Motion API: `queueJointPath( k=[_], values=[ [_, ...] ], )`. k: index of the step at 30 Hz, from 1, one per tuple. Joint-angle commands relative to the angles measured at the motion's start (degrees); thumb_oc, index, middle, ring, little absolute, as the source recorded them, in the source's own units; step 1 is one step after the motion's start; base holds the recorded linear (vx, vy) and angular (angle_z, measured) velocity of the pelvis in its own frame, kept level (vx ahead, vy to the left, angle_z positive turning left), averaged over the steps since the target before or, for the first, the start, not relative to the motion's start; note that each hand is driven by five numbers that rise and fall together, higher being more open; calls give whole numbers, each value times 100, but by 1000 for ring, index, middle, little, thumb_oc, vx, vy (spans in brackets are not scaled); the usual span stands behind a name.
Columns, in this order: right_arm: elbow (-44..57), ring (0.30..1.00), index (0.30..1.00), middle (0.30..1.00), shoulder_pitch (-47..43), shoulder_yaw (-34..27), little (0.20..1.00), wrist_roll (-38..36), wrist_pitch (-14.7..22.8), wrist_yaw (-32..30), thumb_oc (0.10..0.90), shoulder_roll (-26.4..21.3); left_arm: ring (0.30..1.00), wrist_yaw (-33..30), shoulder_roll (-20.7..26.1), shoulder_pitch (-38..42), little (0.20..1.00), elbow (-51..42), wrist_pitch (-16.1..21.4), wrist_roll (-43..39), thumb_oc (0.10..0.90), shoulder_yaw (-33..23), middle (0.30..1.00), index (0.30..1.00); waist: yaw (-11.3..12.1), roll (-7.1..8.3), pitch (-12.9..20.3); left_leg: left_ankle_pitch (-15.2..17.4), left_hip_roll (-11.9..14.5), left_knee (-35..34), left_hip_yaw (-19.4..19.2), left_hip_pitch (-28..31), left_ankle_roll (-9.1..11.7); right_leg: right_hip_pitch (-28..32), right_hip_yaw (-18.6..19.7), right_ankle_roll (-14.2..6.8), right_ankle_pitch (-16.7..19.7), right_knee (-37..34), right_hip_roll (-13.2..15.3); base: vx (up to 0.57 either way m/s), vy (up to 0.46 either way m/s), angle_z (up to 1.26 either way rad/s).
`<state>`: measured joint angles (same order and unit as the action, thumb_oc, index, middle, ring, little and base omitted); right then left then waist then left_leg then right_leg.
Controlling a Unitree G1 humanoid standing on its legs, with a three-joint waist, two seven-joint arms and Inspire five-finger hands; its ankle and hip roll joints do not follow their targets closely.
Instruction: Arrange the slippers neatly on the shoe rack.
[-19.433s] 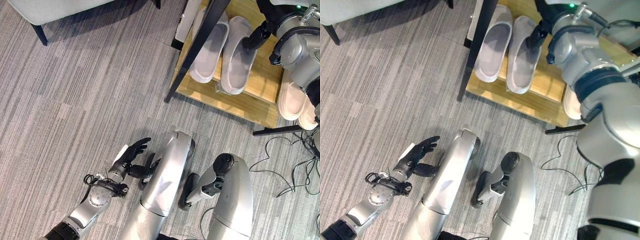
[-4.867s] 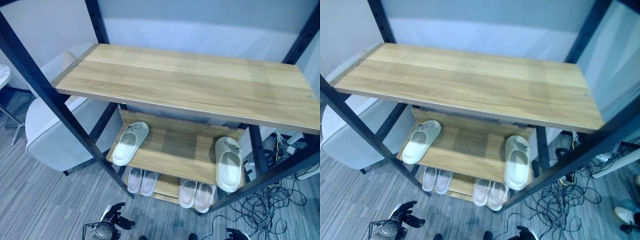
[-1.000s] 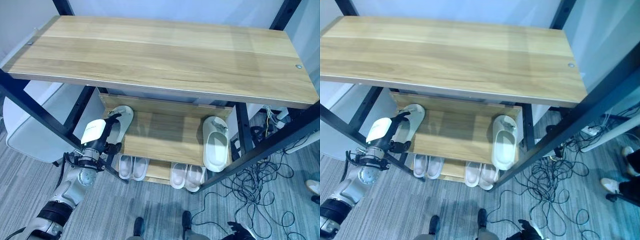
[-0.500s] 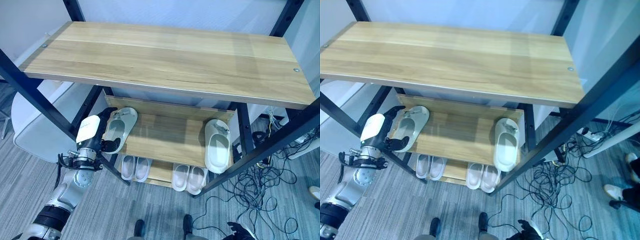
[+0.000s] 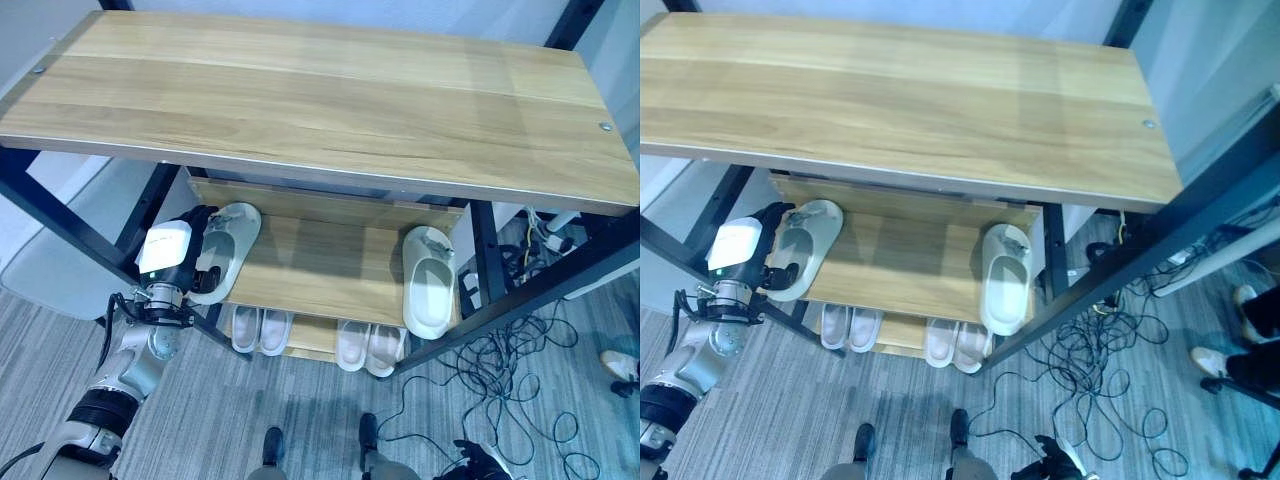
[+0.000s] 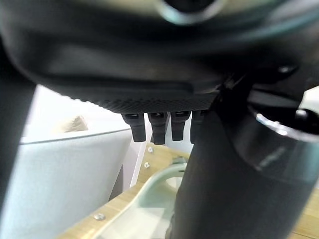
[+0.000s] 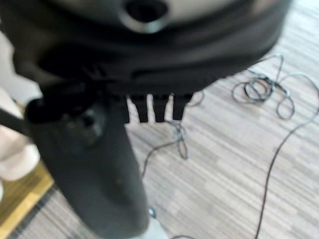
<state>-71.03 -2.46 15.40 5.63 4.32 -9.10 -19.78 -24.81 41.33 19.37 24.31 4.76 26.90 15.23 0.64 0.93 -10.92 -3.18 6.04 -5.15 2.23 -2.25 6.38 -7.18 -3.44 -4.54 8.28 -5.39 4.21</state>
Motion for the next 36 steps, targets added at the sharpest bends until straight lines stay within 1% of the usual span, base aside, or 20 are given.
queueJointPath(
  k=[1, 6, 9, 13, 19, 32, 33, 34, 35, 36],
  values=[
    [68, 900, 900, 900, 80, 231, 900, -36, 2, -199, 800, -230, 900, -600, 275, 924, 900, 52, 113, -202, 800, -254, 900, 900, 6, 142, 333, 281, -298, 15, -49, -269, -133, -159, 11, -468, -551, 457, 193, 17, 8, -5],
    [86, 900, 900, 900, 101, 228, 900, -45, 6, -221, 800, -192, 900, -756, 92, 801, 900, -171, 121, -288, 800, -459, 900, 900, 13, 150, 376, 323, -311, 15, -53, -226, -141, -99, 28, -466, -574, 420, 198, 30, 11, -2],
    [105, 900, 900, 900, 108, 225, 900, -46, 22, -225, 800, -192, 900, -776, 99, 810, 900, -166, 86, -228, 800, -469, 900, 900, 8, 145, 393, 345, -322, 15, -66, -190, -140, -54, 30, -466, -579, 397, 198, 24, 9, -1],
    [177, 900, 900, 900, 127, 244, 900, -29, 50, -246, 800, -213, 900, -798, 117, 963, 900, -49, 5, -89, 800, -352, 900, 900, -19, 146, 403, 370, -312, 15, -86, -157, -131, -13, 34, -475, -556, 341, 205, 8, 3, 0],
    [258, 900, 900, 900, 87, 288, 900, -69, 75, -277, 800, -292, 900, -808, 319, 1463, 900, 373, -146, 43, 800, -13, 900, 900, -80, 152, 334, 332, -285, 15, -117, -265, -128, -140, 81, -506, -482, 311, 199, -6, 2, -2],
    [286, 900, 900, 900, 21, 370, 900, -131, 93, -304, 800, -300, 900, -836, 392, 1941, 900, 827, -179, -148, 800, 274, 900, 900, -153, 193, 235, 227, -278, 15, -155, -548, -140, -473, 139, -517, -401, 365, 187, -1, 2, -3],
    [292, 900, 900, 900, 19, 376, 900, -132, 93, -306, 800, -300, 604, -830, 391, 1960, 604, 829, -173, -161, 602, 286, 604, 604, -156, 197, 225, 218, -280, 15, -157, -569, -141, -493, 138, -518, -394, 371, 189, 0, 0, 0],
    [292, 900, 900, 900, 18, 375, 900, -133, 93, -306, 800, -299, 540, -830, 391, 1962, 540, 830, -172, -162, 560, 288, 540, 540, -155, 198, 226, 217, -281, 15, -157, -572, -141, -497, 138, -518, -394, 372, 189, 0, 0, 0],
    [304, 900, 900, 900, 10, 379, 900, -143, 97, -295, 800, -294, 514, -812, 386, 1962, 514, 840, -167, -189, 543, 285, 514, 514, -156, 204, 221, 215, -280, 15, -157, -584, -143, -510, 140, -518, -391, 373, 191, 0, 0, 0],
    [321, 900, 900, 900, 7, 376, 900, -154, 99, -290, 800, -292, 300, -806, 399, 1947, 300, 841, -165, -197, 400, 273, 300, 300, -153, 206, 221, 215, -281, 15, -160, -593, -144, -524, 150, -517, -391, 373, 192, 0, 0, 0]
  ],
)
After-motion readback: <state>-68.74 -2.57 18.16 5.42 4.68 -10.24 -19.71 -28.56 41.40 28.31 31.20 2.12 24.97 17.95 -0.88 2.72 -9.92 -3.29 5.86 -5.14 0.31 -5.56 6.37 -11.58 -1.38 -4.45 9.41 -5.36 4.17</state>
